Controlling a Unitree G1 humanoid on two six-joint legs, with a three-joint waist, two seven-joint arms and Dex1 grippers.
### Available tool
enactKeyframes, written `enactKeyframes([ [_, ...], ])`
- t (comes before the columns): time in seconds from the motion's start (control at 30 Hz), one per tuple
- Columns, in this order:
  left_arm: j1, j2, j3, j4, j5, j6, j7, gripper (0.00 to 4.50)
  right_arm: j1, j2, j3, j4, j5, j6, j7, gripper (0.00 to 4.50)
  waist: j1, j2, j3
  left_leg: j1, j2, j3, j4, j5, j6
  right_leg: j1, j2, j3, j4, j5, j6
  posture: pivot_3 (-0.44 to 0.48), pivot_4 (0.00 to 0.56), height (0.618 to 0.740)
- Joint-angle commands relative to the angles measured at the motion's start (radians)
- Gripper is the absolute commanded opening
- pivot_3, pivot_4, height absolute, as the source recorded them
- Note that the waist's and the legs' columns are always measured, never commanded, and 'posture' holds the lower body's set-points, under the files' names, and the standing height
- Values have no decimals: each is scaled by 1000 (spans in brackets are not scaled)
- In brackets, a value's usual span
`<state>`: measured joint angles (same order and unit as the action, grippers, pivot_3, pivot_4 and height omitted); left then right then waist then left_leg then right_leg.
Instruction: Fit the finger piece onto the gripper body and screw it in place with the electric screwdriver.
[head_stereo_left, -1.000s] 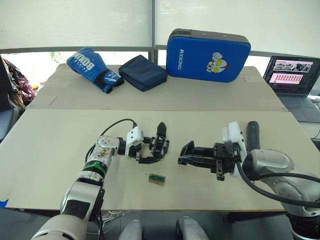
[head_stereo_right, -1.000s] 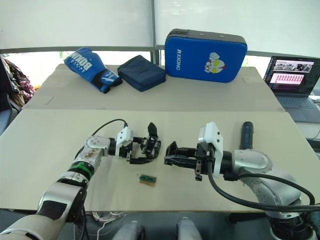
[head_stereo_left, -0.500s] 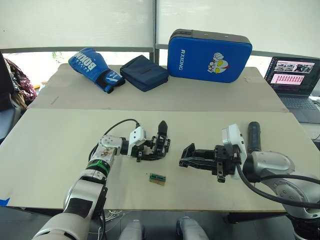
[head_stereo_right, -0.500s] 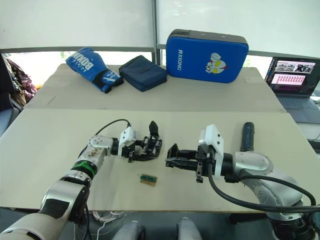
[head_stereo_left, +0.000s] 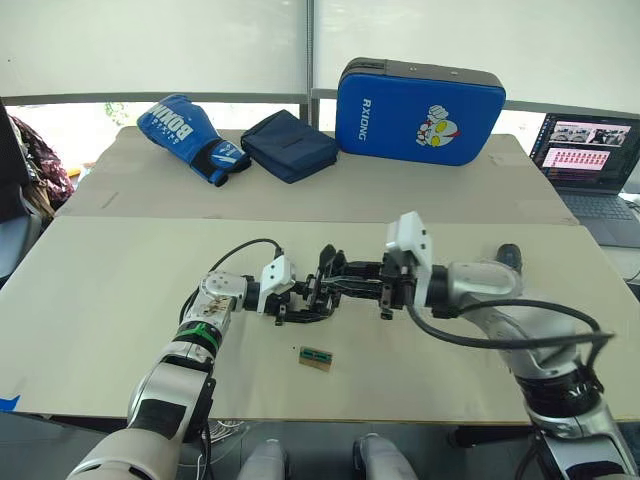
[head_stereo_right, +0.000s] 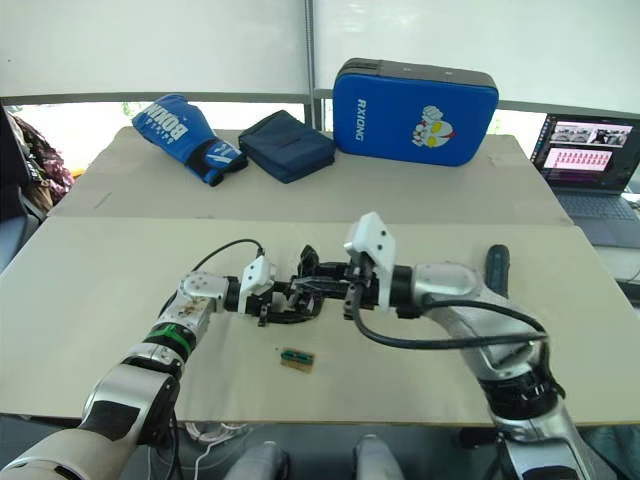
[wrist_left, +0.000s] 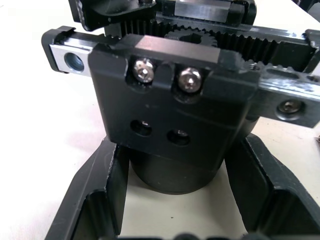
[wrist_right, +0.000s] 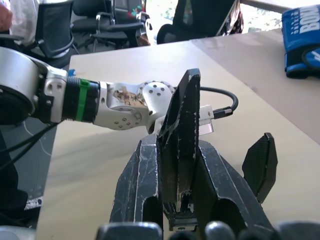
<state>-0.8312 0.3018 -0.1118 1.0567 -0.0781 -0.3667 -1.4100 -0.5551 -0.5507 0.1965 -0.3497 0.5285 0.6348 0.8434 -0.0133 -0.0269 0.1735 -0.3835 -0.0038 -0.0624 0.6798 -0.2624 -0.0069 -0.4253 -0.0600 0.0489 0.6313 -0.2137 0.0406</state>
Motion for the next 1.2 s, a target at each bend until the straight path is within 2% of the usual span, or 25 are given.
enactKeyframes([
  [0.03,8,3,-15,-24,21,8,5,2287,-39,24,37,42,-59,-58,18,410,0,0,0,0,0,0,0,0,0,0,0,0,0,0,0,0,150,740],
  [0.87,54,21,-36,-77,27,49,26,2287,-64,105,119,158,-198,-78,66,410,-2,1,0,2,0,0,0,0,0,0,0,0,1,0,-1,0,150,740],
  [1.2,61,26,-37,-84,26,56,31,2287,-63,62,141,177,-246,-47,77,410,-3,1,-3,3,0,0,0,0,0,2,0,0,1,0,-1,0,150,740],
])
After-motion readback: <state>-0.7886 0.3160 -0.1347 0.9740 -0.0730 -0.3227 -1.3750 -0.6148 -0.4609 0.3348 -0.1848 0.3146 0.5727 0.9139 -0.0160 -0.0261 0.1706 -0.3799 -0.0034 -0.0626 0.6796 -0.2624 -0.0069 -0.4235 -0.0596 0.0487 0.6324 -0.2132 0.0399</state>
